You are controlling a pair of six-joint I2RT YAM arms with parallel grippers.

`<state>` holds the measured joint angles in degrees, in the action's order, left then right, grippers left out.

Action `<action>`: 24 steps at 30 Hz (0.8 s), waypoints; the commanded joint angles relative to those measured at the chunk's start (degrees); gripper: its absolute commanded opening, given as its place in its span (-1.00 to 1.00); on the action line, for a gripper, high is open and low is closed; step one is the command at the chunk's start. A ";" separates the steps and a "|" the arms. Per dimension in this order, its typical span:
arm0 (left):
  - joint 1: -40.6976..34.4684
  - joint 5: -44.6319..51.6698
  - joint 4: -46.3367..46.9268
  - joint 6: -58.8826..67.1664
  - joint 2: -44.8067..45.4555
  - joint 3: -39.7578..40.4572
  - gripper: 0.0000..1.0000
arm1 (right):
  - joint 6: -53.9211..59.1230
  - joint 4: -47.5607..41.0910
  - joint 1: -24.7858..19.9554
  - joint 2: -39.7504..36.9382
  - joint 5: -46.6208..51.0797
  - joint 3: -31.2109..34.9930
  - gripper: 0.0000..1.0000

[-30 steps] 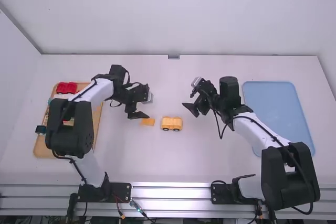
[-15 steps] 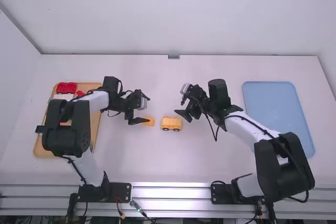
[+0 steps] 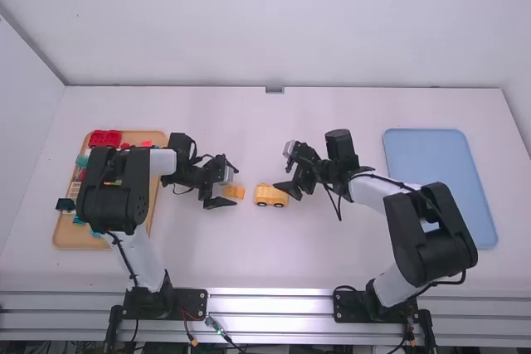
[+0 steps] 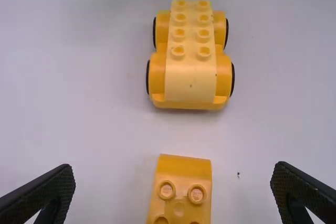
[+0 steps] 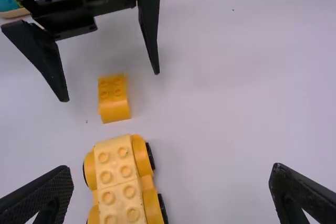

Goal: Assemble lego blocks to make yellow taxi

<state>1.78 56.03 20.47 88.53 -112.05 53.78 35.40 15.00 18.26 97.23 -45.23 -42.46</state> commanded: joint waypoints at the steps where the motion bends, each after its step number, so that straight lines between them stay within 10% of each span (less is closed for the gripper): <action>1: 0.50 1.31 0.72 3.06 -1.22 -0.11 0.94 | 0.44 -0.31 1.11 0.07 0.26 0.11 0.98; 15: 1.07 -0.26 -1.05 3.04 -2.99 -0.59 0.83 | -10.93 28.81 0.28 0.09 0.24 14.58 0.97; 24: 0.48 0.13 -1.79 2.62 -5.14 -0.28 0.79 | -4.90 26.29 -2.54 2.47 -8.46 15.63 0.98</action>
<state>2.42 54.63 18.35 90.98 -116.18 53.71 28.18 41.43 16.12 97.78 -48.99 -26.72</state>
